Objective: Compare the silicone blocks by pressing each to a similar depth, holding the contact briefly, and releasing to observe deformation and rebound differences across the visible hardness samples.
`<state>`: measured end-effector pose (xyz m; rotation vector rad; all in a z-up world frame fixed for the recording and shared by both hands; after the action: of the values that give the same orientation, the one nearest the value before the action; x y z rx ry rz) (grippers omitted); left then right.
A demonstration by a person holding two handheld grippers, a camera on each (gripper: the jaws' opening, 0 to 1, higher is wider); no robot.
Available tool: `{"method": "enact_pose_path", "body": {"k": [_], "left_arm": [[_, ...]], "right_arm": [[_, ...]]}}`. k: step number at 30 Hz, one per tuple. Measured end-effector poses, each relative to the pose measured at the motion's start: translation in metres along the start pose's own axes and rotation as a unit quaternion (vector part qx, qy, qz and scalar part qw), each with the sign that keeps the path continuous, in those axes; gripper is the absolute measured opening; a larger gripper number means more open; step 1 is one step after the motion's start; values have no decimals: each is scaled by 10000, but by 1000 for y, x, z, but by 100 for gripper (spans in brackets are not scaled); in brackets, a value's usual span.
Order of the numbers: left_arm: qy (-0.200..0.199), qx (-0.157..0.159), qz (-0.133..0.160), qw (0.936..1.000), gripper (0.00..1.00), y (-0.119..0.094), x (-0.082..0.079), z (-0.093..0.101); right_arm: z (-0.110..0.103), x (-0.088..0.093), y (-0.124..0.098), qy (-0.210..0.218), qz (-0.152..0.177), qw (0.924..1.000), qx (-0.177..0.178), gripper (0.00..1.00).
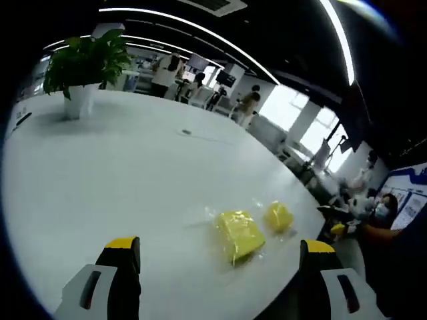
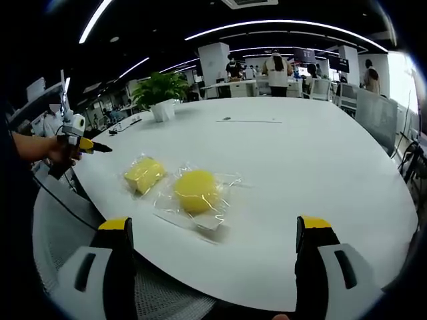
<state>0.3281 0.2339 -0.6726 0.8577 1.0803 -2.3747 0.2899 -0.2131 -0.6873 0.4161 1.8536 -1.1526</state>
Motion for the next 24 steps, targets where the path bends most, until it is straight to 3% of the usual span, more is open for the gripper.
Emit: {"method": "enact_pose_path", "body": {"k": [3, 5, 12, 16, 17, 19, 24], "left_arm": [[-114, 61, -101, 9999, 100, 11, -4, -3], [-461, 226, -188, 9985, 100, 19, -5, -5], [-935, 450, -213, 9944, 100, 40, -21, -12], [-1522, 757, -382, 9847, 100, 52, -30, -17], [-1583, 856, -316, 9832, 100, 53, -34, -17], [-1463, 864, 93, 9854, 100, 56, -50, -20], [-1575, 879, -2, 9836, 100, 65, -62, -23]], "right_arm": [[0, 1, 0, 24, 10, 10000, 9, 96], [0, 1, 0, 26, -1, 10000, 5, 96], [-2, 1, 2, 30, 5, 10000, -3, 96], [-2, 1, 3, 36, 10, 10000, -3, 96], [-2, 0, 3, 46, 23, 10000, -1, 96], [-2, 0, 3, 54, 27, 10000, 3, 96], [-3, -1, 4, 60, 42, 10000, 6, 96]]}}
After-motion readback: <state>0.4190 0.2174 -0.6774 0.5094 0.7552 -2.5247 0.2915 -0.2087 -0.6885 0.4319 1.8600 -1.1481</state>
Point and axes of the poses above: the point that each gripper's makers call its tool centre point, and the gripper's own axes: y roughly forward along the fingers, z roughly to its right, x roughly out of its underside, the point moved 7 cm from there along -y, roughly backward along the fingers, and after that the axes turned 3 degrees about -z, right-handed, at the moved point
